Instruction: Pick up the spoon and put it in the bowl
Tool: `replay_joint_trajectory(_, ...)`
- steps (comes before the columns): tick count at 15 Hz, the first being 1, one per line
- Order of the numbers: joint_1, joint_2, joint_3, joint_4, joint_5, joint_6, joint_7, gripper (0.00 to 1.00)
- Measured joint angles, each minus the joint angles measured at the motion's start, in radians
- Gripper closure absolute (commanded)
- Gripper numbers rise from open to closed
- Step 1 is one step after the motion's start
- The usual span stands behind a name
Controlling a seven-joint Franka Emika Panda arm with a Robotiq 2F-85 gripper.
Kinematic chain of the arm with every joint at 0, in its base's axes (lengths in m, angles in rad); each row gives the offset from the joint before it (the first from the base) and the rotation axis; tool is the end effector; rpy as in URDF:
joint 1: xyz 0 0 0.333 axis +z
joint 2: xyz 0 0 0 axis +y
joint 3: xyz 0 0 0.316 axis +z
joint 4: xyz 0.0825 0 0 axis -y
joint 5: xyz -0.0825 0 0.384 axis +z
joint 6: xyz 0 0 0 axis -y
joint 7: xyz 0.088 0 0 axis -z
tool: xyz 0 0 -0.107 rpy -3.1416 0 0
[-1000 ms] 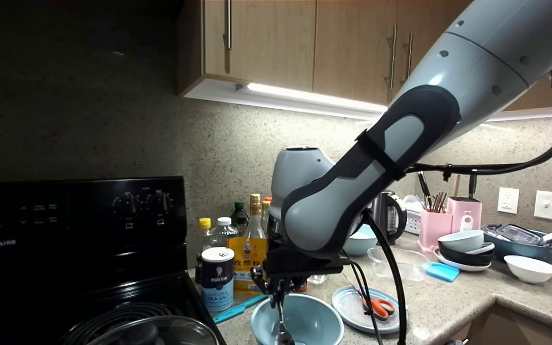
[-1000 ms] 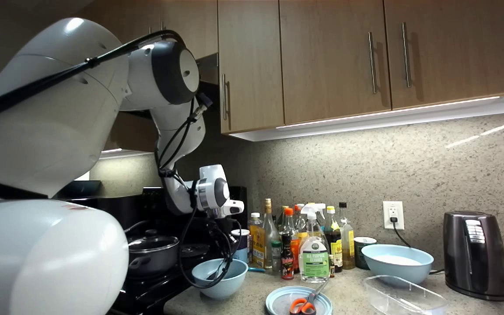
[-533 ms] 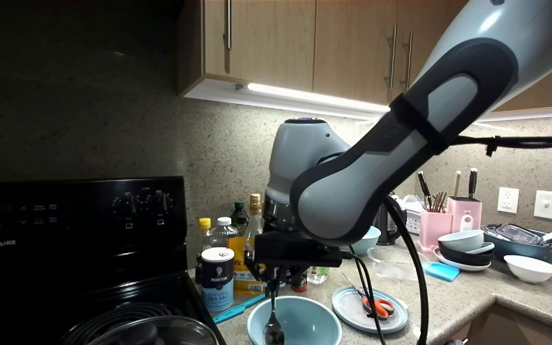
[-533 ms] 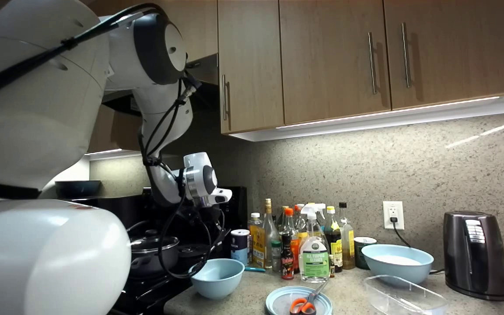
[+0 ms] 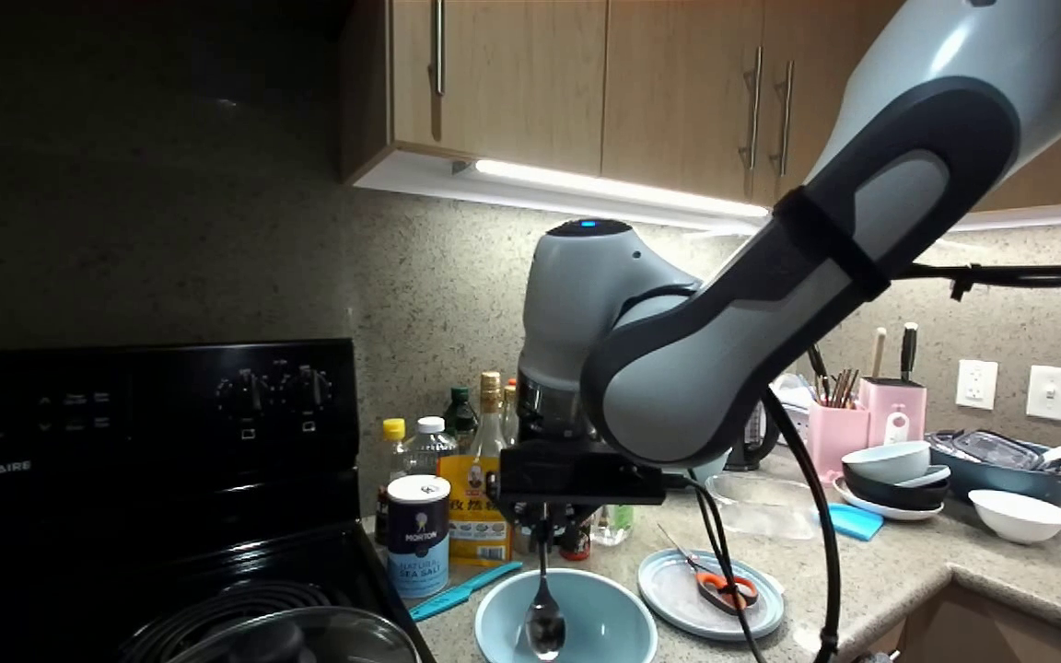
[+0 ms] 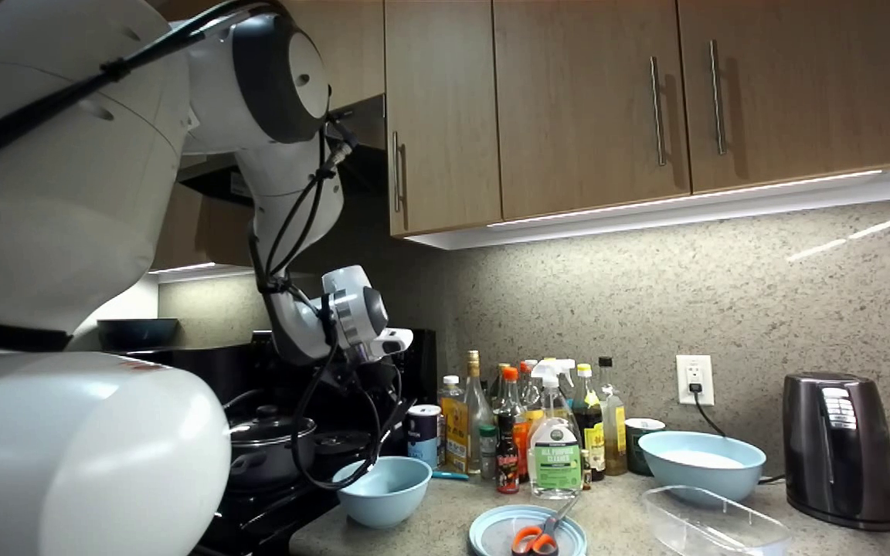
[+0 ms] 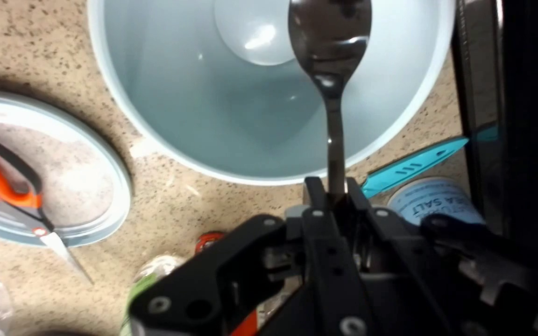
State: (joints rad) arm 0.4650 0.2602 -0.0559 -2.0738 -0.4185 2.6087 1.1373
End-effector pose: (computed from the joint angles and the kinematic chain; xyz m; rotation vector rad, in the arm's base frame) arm 0.5539 0.2509 0.3310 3.0171 -0.5978 0.5958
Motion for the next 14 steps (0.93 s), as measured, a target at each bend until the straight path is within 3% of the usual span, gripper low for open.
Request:
replay_joint_trajectory(4, 0.022, -0.084, -0.04, -0.033, -0.216, -0.151, 0.289, 0.95)
replay_joint_trajectory(7, -0.017, -0.162, 0.015, -0.095, -0.282, -0.287, 0.482, 0.95)
replay_joint_trajectory(8, -0.038, -0.185, 0.039, -0.121, -0.283, -0.31, 0.531, 0.88)
replay_joint_trajectory(13, -0.09, -0.183, 0.093, -0.122, -0.283, -0.311, 0.537, 0.88)
replay_joint_trajectory(14, -0.091, -0.182, 0.094, -0.121, -0.283, -0.311, 0.537, 0.95)
